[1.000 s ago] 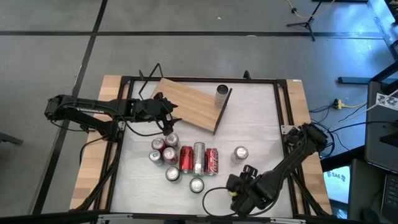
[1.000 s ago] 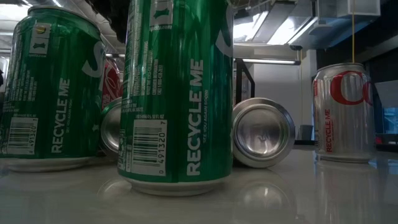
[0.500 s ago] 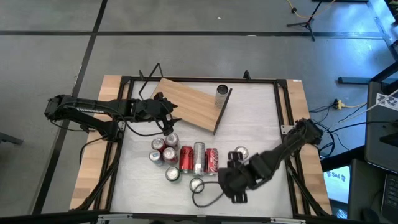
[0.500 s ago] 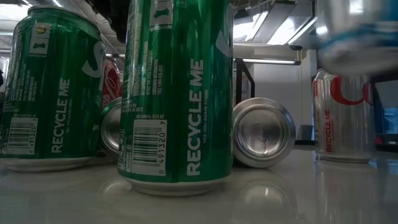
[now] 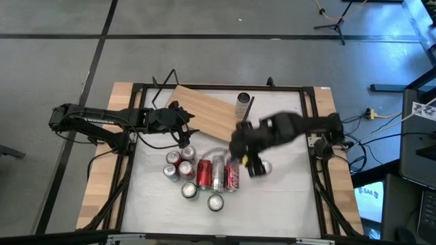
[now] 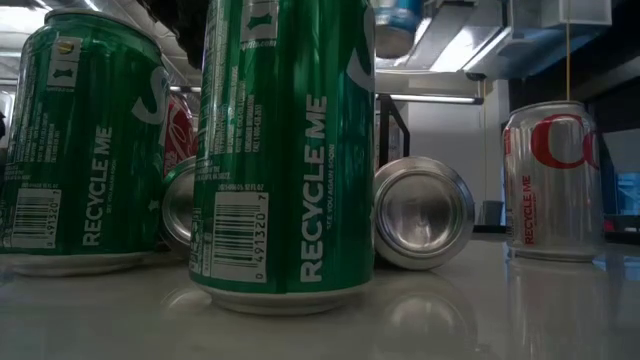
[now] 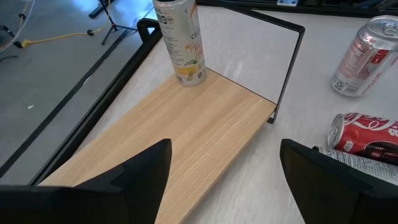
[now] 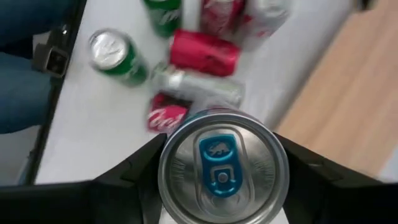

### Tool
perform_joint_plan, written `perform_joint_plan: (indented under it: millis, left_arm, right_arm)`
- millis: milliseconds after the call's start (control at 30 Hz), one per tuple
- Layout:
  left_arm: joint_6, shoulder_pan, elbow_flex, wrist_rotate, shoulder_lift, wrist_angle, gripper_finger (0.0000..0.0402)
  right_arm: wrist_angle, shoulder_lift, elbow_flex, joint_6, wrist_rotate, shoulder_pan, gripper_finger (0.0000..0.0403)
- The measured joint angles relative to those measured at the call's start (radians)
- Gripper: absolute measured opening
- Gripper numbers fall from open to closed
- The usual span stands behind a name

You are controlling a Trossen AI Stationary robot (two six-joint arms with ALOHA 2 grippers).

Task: Place canned beverage on shelf
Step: Put the right blue soda can on the shelf

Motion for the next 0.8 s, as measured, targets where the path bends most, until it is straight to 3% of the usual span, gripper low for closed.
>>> perform_joint_plan:
  millis: [400,800]
  left_arm:
    - [0.0,0.0,0.0,0.0,0.0,0.0,0.0288]
    - [0.0,0.0,0.0,0.0,0.0,0.0,0.0288]
  right_arm:
    - [0.058,0.004,0.038,-0.32,-0.137,-0.323,0.0234]
    - [0.151,0.045,0.037,-0.514,-0.239,-0.566,0.0234]
